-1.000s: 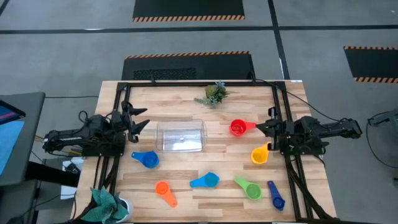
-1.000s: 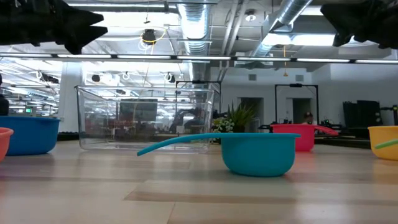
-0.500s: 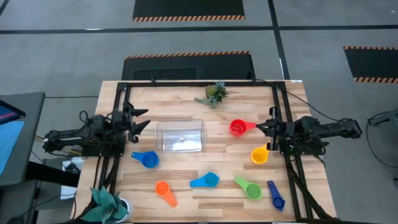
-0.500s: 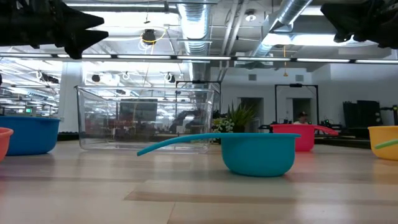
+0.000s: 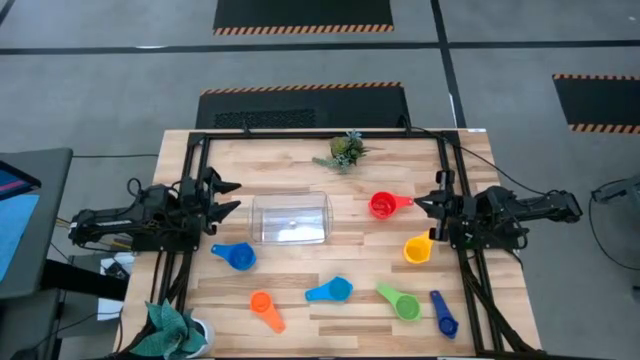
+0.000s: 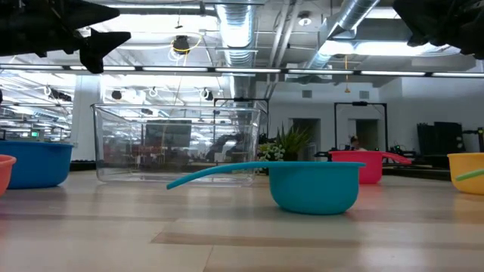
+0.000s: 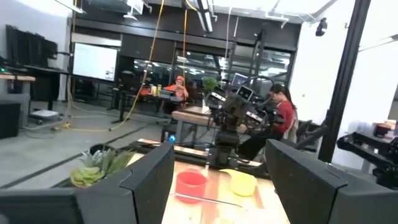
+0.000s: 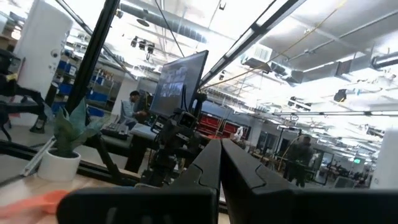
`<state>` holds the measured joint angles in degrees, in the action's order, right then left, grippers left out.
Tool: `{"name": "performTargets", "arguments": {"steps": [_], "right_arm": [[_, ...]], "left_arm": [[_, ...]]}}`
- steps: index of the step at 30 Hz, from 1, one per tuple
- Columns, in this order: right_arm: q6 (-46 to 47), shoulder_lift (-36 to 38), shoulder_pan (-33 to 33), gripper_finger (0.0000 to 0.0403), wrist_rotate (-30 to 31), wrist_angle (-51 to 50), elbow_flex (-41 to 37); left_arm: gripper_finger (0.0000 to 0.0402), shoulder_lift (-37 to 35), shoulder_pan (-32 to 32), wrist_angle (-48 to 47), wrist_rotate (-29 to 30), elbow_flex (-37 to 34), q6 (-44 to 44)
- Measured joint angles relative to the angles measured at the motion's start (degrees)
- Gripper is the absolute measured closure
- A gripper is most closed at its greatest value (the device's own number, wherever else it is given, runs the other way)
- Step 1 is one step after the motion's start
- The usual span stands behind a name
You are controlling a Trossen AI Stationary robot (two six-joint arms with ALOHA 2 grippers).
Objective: Nest measuring cups in basket
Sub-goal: Adjust the transparent bin
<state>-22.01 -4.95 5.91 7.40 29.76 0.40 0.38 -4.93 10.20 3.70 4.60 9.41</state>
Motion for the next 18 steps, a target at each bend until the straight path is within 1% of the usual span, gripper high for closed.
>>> {"name": "performTargets", "arguments": {"steps": [5, 9, 13, 18], "right_arm": [[7.1, 0.0, 0.6, 0.0372, 0.0, -0.5, 0.0], [6.7, 0.0, 1.4, 0.0372, 0.0, -0.6, 0.0], [7.7, 0.0, 1.9, 0.0372, 0.0, -0.6, 0.2], [6.7, -0.8, 1.9, 0.0372, 0.0, -0.3, 3.4]], "left_arm": [[0.0159, 0.0, 0.0, 0.0, 3.0, 0.0, -4.8], [0.0159, 0.0, 0.0, 0.0, 5.2, 0.0, -8.3], [0.0159, 0.0, 0.0, 0.7, 5.7, 0.0, -9.5], [0.0159, 0.0, 0.0, 8.1, 5.8, 0.0, -12.2]]}}
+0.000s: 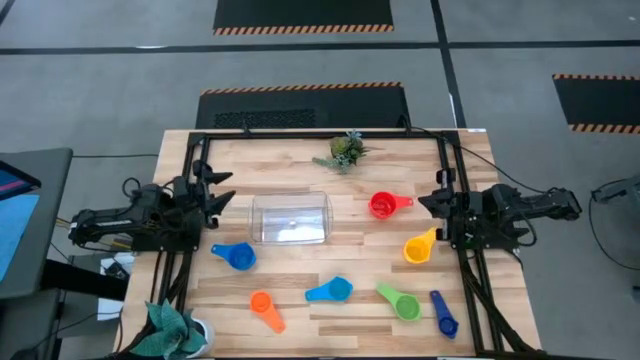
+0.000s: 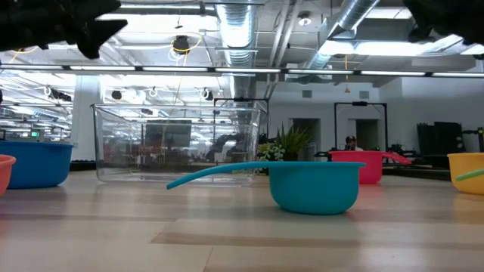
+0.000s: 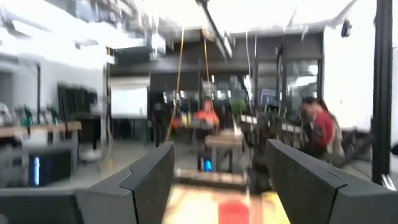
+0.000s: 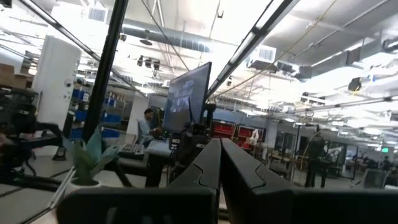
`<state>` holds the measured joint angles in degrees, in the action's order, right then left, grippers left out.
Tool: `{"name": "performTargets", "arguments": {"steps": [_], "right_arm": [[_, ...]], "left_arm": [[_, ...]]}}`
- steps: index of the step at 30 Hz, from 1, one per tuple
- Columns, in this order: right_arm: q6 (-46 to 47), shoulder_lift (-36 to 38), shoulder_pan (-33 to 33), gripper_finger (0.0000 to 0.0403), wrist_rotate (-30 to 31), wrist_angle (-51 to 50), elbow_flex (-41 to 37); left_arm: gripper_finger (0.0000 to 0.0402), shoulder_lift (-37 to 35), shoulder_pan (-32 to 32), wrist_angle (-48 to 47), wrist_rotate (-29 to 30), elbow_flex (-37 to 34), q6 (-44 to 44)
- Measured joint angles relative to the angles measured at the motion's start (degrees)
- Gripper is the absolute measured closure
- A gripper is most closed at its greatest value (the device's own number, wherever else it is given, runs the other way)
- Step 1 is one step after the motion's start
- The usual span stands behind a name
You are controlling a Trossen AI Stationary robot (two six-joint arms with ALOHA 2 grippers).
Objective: Nest measuring cups in basket
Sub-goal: Adjust the transparent bin
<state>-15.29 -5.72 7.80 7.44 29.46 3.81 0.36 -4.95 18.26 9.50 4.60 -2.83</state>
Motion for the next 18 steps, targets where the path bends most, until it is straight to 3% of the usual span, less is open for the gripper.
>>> {"name": "performTargets", "arguments": {"steps": [5, 9, 14, 18], "right_arm": [[0.7, -3.2, -0.7, 0.0372, 0.3, -2.4, 4.7], [2.5, -7.0, -2.0, 0.0372, 2.9, -11.4, 11.4], [5.5, -14.7, -4.5, 0.0372, 11.3, -24.7, 19.8], [6.9, -21.4, -6.7, 0.0372, 12.1, -30.3, 24.1]], "left_arm": [[0.0159, 1.7, 0.0, 3.5, 1.2, 0.0, -3.6], [0.0159, 6.4, -0.6, 3.7, 3.7, 1.3, -2.9], [0.0159, 17.0, -2.9, 3.7, 3.6, 5.1, -2.1], [0.0159, 27.7, -5.3, 3.6, 1.4, 9.3, -2.8]]}}
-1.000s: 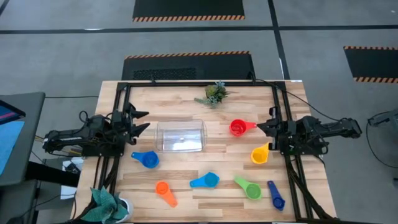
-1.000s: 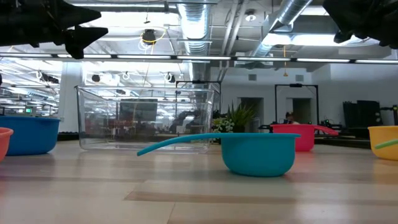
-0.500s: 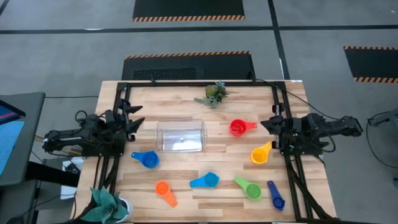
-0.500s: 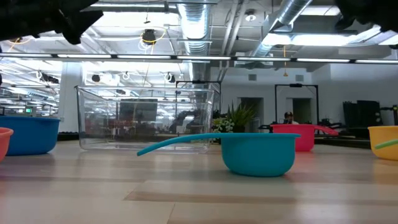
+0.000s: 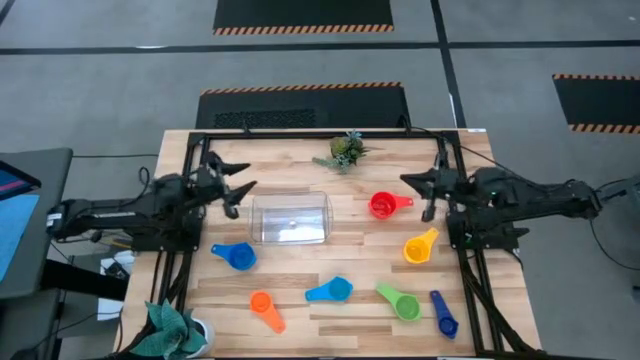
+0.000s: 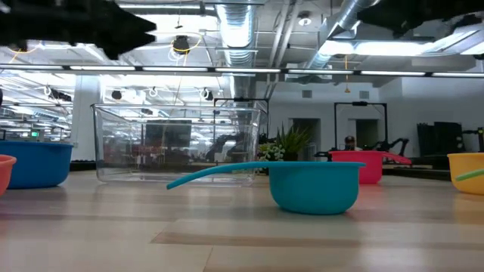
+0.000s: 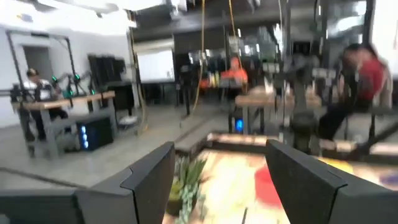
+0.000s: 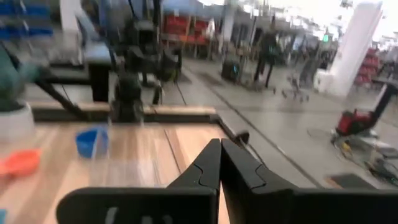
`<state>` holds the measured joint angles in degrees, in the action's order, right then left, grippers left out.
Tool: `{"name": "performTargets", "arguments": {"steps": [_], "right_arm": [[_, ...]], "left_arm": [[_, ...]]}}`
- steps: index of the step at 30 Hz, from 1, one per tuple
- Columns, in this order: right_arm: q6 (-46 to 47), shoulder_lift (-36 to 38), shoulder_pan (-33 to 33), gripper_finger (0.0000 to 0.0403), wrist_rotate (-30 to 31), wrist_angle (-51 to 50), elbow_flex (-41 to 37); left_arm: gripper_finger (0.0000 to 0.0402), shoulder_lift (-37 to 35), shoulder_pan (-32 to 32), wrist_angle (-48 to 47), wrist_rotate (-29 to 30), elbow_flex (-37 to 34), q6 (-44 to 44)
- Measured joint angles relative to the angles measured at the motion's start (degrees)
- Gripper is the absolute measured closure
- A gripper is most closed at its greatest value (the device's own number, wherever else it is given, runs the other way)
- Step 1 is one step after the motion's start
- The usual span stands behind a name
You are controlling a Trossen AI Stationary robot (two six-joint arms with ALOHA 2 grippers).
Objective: Nest measuring cups in basket
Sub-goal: Adjust the transparent bin
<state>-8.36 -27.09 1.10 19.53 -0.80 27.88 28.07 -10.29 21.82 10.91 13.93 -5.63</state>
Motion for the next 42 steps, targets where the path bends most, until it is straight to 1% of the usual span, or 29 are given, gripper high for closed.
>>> {"name": "performTargets", "arguments": {"steps": [3, 5, 11, 13, 15, 18, 20, 23, 26, 28, 30, 33, 37, 39, 42], "right_arm": [[0.0, -3.9, -1.3, 0.0372, 0.0, -2.7, 2.4], [0.0, -5.9, -2.2, 0.0372, 0.0, -5.1, 3.8], [4.1, -12.0, -6.4, 0.0372, -0.1, -12.6, 5.7], [6.6, -14.7, -7.6, 0.0372, -2.2, -12.6, 5.6], [7.5, -17.6, -8.1, 0.0372, -6.9, -10.3, 5.6], [6.3, -22.1, -7.5, 0.0372, -15.7, -5.1, 5.7], [5.1, -24.6, -6.5, 0.0372, -18.5, -2.7, 5.7], [5.0, -26.9, -5.1, 0.0372, -19.2, -4.2, 6.9], [5.1, -28.2, -4.8, 0.0372, -19.2, -8.7, 8.9], [5.3, -28.6, -4.7, 0.0372, -19.3, -9.9, 9.7], [5.3, -28.5, -4.5, 0.0372, -19.2, -9.8, 9.9], [5.3, -28.5, -4.4, 0.0372, -19.3, -11.3, 9.9], [5.4, -28.5, -4.4, 0.0372, -19.3, -14.8, 9.9], [5.5, -28.5, -4.4, 0.0372, -19.3, -16.0, 9.9], [5.5, -28.5, -4.4, 0.0372, -19.3, -16.1, 9.9]], "left_arm": [[0.0159, 8.3, -1.6, -0.1, -4.9, 3.6, -2.6], [0.0159, 13.0, -2.1, -0.4, -7.0, 6.0, -4.2], [0.0159, 23.6, -2.4, -1.1, -7.6, 13.1, -8.1], [0.0159, 25.9, -2.4, -2.5, -7.6, 14.8, -8.1], [0.0159, 27.4, -2.4, -5.8, -7.6, 16.1, -8.4], [0.0159, 28.0, -2.4, -13.5, -7.5, 17.8, -9.9], [0.0159, 27.5, -2.2, -19.2, -7.4, 18.9, -9.9], [0.0159, 25.6, -1.3, -31.8, -7.2, 21.9, -8.7], [0.0159, 23.7, 0.4, -45.5, -7.3, 26.2, -5.0], [0.016, 22.5, 1.9, -51.9, -7.3, 28.3, -1.6], [0.0164, 21.5, 3.8, -55.5, -7.3, 29.7, 1.6], [0.0184, 20.6, 6.9, -63.1, -7.9, 30.3, 7.7], [0.0226, 20.7, 10.3, -73.4, -10.5, 30.7, 17.6], [0.025, 20.7, 11.4, -76.3, -11.7, 30.7, 22.0], [0.0289, 20.7, 12.5, -77.4, -13.9, 30.7, 25.8]]}}
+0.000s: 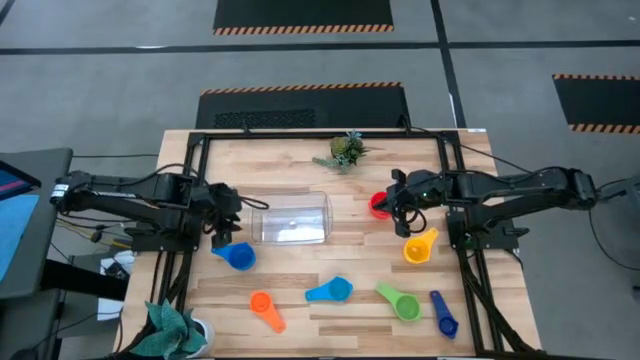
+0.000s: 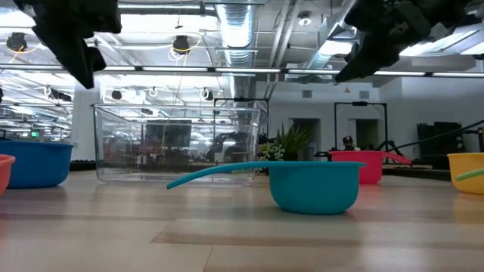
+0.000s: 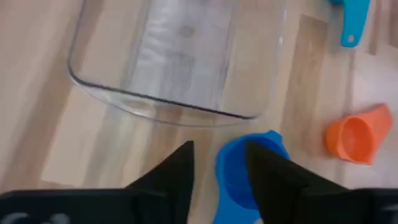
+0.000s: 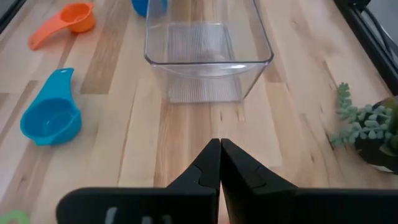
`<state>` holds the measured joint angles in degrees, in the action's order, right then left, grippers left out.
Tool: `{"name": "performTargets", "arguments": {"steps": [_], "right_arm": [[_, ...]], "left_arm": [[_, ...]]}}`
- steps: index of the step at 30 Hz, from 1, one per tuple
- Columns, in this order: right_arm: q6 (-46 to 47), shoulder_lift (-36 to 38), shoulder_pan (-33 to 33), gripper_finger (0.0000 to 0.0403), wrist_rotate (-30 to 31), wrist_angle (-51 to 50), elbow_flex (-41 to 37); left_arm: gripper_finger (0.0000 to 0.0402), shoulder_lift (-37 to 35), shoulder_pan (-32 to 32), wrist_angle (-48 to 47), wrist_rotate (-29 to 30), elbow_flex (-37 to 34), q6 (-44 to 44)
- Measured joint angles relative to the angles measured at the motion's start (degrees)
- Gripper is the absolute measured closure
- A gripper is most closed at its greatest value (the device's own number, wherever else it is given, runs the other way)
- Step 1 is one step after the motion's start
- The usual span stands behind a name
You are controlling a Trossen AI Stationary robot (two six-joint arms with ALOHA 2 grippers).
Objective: Nest measuring cups in basket
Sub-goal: Adjust the transparent bin
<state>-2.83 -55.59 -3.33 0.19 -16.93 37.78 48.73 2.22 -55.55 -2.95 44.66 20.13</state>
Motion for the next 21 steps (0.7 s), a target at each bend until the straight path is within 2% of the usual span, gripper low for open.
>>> {"name": "performTargets", "arguments": {"steps": [4, 8, 13, 21], "right_arm": [[0.0, 0.0, -0.2, 0.0372, 0.6, -0.5, 0.0], [0.0, 0.0, -0.1, 0.0372, 3.1, -1.8, 0.0], [0.0, 0.0, -0.1, 0.0372, 3.2, -2.5, 0.0], [-0.1, 0.0, -0.1, 0.0372, 3.2, -2.8, 0.0]], "left_arm": [[0.0346, 0.0, 1.4, 0.0, -3.4, 0.0, 1.9], [0.0395, 1.7, 3.9, -0.3, -3.6, 0.0, 8.8], [0.0396, 6.2, 9.7, -1.3, 0.4, 0.0, 13.8], [0.0401, 15.9, 18.2, -4.2, 3.9, 0.0, 12.5]]}}
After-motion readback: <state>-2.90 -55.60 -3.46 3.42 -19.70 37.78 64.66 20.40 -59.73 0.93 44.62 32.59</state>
